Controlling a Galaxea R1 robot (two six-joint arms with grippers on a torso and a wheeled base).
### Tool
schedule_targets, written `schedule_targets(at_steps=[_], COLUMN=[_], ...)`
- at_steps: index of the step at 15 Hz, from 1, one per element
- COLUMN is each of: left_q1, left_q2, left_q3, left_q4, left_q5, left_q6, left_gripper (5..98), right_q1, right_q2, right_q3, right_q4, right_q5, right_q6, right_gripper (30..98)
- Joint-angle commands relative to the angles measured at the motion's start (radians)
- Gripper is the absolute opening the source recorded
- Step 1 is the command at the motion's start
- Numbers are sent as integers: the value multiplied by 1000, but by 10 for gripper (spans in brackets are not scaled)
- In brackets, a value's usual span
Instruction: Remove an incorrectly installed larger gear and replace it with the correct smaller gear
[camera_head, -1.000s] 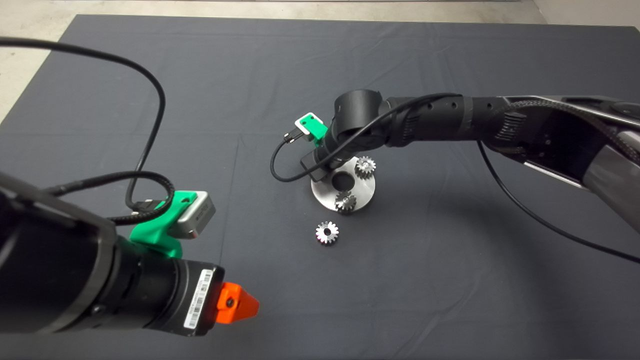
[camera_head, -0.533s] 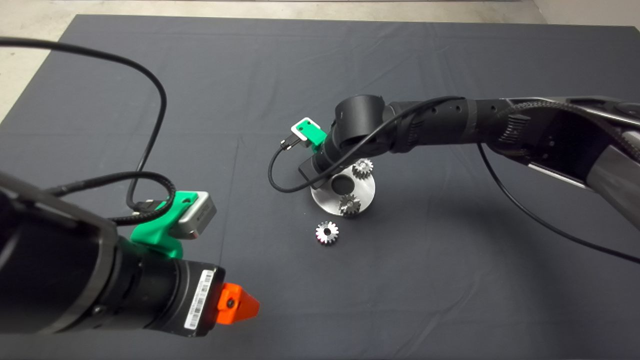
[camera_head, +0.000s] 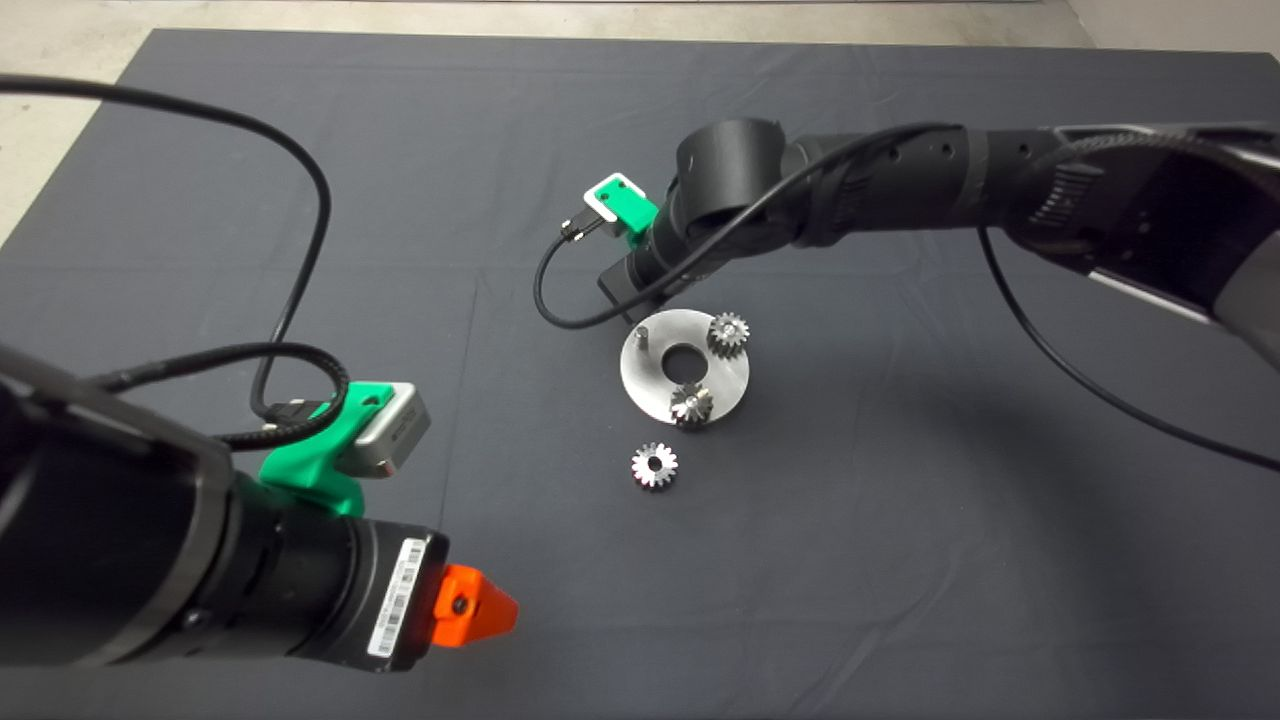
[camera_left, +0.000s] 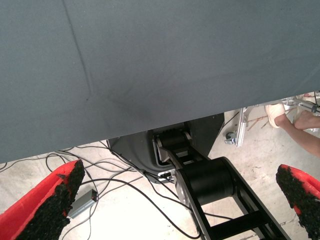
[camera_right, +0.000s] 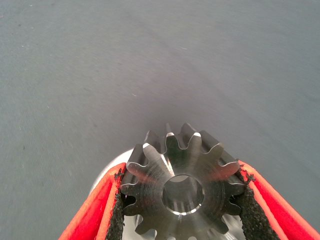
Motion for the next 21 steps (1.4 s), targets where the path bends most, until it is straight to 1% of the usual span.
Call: schedule_targets(at_steps=[1, 2, 4, 5, 6, 7, 9, 10, 11, 13, 14, 16, 18, 20, 21], left_q1=[-14, -14, -14, -14, -14, -14, -14, -14, -14, -14, -14, -14, -14, -14, -14], left_q2=[10, 21, 33, 33, 33, 33, 33, 33, 33, 33, 33, 33, 33, 33, 33], left_q3=[15, 15, 14, 13, 11, 11, 11, 11, 11, 13, 13, 13, 13, 13, 13], left_q4=[-1, -1, 5, 5, 5, 5, 5, 4, 3, 1, 1, 1, 1, 1, 1], left_q5=[1, 1, 1, 1, 1, 1, 1, 1, 1, 1, 1, 1, 1, 1, 1], left_q6=[-5, -5, -5, -5, -5, -5, -5, -5, -5, -7, -7, -7, -7, -7, -7], left_gripper=[983, 983, 983, 983, 983, 983, 983, 983, 983, 983, 983, 983, 983, 983, 983], right_q1=[51, 51, 51, 49, 49, 45, 34, 15, -17, -87, -116, -151, -158, -158, -158], right_q2=[-136, -206, -368, -434, -484, -542, -633, -668, -686, -701, -703, -712, -714, -714, -712], right_q3=[116, 166, 309, 351, 376, 420, 510, 528, 529, 532, 532, 532, 532, 532, 532], right_q4=[105, 122, 125, 125, 124, 122, 119, 117, 102, 25, 3, -43, -76, -105, -114], right_q5=[-2, -4, -5, -15, -27, -30, -30, -30, -30, -31, -31, -30, -30, -30, -30], right_q6=[28, 32, 30, 30, 30, 30, 28, 28, 27, 28, 28, 30, 35, 61, 65], right_gripper=[493, 493, 493, 493, 493, 493, 493, 492, 492, 492, 492, 492, 492, 492, 492])
